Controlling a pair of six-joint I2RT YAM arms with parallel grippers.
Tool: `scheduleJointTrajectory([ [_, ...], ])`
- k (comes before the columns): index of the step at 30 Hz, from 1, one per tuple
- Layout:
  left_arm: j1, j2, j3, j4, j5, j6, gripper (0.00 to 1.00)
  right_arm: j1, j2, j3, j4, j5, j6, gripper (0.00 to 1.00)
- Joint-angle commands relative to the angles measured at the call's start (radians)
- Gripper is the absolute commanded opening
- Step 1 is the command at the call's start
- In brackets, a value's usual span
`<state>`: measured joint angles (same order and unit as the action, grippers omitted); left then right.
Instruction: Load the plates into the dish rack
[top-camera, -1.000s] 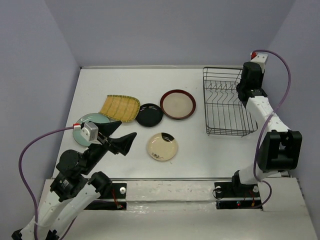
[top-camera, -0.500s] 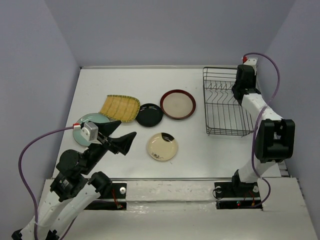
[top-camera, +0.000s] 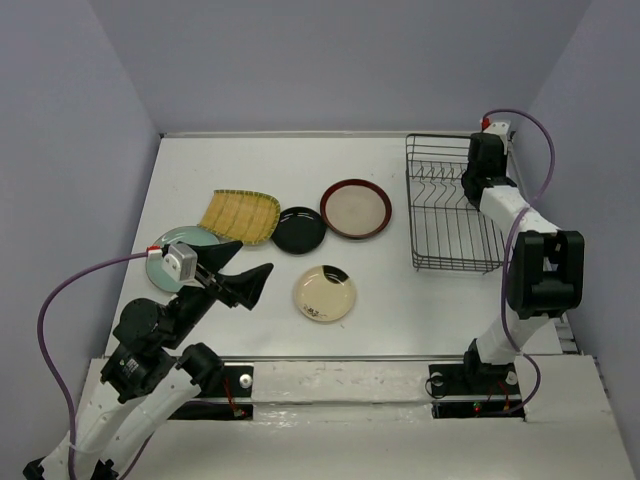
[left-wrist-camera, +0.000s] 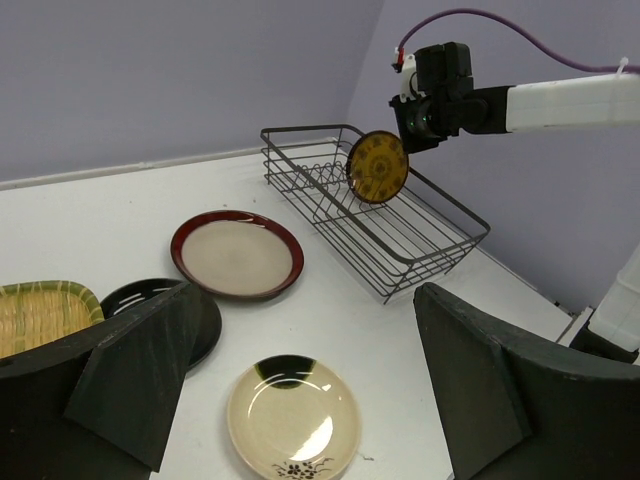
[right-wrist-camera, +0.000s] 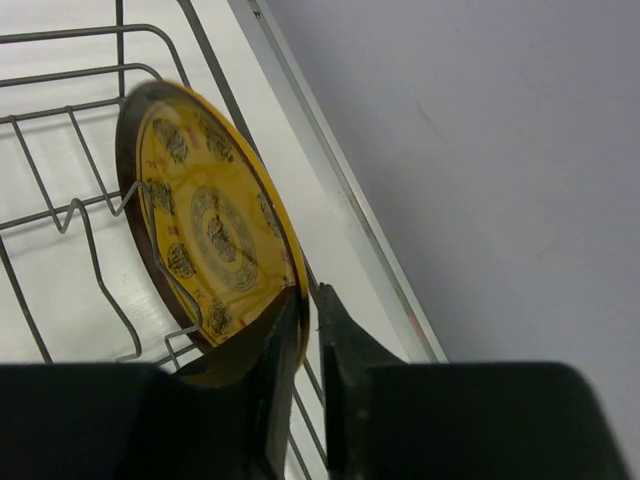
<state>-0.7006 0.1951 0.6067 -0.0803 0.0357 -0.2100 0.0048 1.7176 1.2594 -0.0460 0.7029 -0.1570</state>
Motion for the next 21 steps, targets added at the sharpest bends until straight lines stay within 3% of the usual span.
scheduleJointTrajectory([
  [1, -0.005, 0.015, 0.042, 0.031, -0.01, 0.015, 0.99, -0.006, 0.007, 0.057, -0.012, 0.0, 0.037, 0.27],
  [7, -0.007, 0.017, 0.042, 0.031, -0.011, 0.015, 0.99, -0.006, -0.007, 0.1, -0.07, -0.003, 0.057, 0.4],
  [12, -0.004, 0.023, 0.041, 0.031, -0.013, 0.014, 0.99, -0.006, -0.076, 0.155, -0.182, -0.066, 0.154, 0.41],
  [16, 0.0, 0.032, 0.041, 0.031, -0.017, 0.012, 0.99, 0.058, -0.199, 0.14, -0.296, -0.276, 0.342, 0.44],
  [21, 0.009, 0.049, 0.041, 0.027, -0.025, 0.009, 0.99, 0.336, -0.369, 0.016, -0.302, -0.637, 0.459, 0.44],
])
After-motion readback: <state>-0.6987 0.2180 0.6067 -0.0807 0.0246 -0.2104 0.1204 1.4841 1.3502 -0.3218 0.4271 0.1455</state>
